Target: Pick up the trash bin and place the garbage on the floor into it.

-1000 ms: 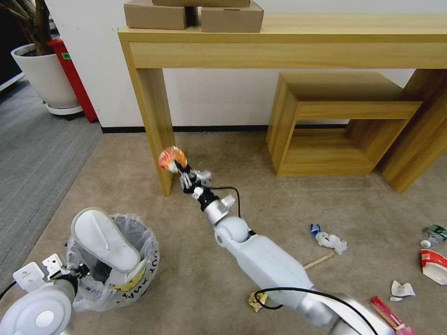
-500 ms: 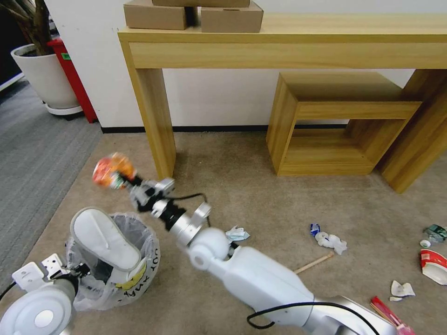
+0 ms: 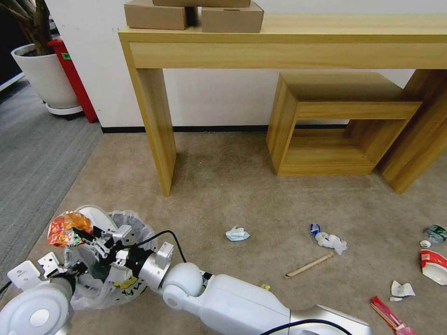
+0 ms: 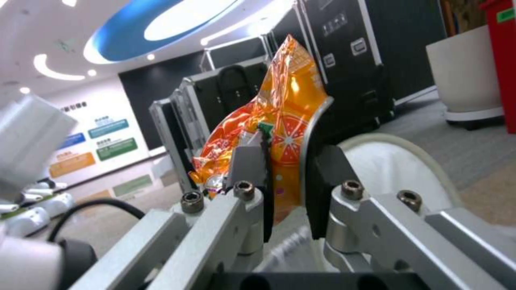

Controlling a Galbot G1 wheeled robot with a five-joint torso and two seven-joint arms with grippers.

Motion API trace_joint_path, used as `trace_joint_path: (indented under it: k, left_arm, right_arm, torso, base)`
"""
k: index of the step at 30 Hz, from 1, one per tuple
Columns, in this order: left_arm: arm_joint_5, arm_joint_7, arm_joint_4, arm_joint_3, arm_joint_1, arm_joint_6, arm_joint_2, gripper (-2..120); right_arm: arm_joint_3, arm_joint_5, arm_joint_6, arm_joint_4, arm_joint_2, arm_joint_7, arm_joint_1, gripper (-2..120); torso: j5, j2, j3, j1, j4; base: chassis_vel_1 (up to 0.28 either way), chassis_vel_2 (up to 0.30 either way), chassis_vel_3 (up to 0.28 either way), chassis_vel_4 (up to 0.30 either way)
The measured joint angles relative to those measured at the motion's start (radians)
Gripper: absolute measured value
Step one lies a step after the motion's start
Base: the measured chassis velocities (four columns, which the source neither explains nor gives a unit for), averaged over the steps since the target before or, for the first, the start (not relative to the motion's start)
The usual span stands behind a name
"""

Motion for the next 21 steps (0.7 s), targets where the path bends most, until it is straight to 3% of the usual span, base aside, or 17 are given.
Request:
trace_joint_path:
  k: [11, 21]
  left_arm:
    - [0.0, 0.0, -0.001, -0.003, 0.004, 0.0, 0.001, 0]
    - [0.0, 0.0, -0.001, -0.001, 0.0, -0.001, 0.007, 0]
  right_arm:
    - [0.022, -0.034, 0.016, 0.013, -0.05, 0.013, -0.011, 14]
    - [0.03, -0.025, 0.014, 0.022, -0.06, 0.022, -0.006, 53]
  torso:
    - [0.0001, 0.0, 0.0, 0.0, -0.0001]
    - [0.0001, 0.0, 0.0, 0.0, 0.0]
  base:
    - [0.0, 0.0, 0.0, 0.0]
    - [0.0, 0.0, 0.0, 0.0]
